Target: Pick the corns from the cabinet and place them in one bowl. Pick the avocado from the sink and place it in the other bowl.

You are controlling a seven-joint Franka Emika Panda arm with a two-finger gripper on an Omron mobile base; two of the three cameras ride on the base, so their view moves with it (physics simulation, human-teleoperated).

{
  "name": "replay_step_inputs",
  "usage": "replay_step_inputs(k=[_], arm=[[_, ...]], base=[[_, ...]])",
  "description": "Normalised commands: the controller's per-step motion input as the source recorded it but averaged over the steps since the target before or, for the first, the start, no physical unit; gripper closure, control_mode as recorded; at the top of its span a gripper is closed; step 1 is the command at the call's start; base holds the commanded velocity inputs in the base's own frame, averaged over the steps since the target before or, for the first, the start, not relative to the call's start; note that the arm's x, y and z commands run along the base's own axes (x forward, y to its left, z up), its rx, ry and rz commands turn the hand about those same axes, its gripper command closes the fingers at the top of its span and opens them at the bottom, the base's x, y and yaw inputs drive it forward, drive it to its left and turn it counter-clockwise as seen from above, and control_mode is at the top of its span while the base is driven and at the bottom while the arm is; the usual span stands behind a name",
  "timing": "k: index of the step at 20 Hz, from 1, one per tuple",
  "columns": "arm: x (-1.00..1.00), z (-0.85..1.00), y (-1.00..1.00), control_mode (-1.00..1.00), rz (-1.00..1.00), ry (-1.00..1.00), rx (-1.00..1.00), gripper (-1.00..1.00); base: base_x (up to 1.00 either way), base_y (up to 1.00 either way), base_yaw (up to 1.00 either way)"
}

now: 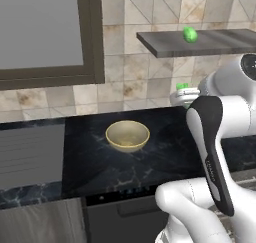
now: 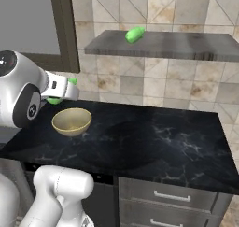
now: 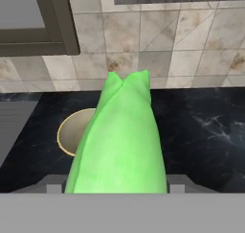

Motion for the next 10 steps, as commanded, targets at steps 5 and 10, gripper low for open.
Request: replay_step_inputs(k=[5,10], arm=[[0.00,0.00,0.00,1.00,0.00,0.00,0.00,1.00],[0.05,-0.02,0.19,-1.00,-0.01,0.00,0.00,1.00]], base=[[0.06,0.50,0.00],[0.00,0.00,0.00]])
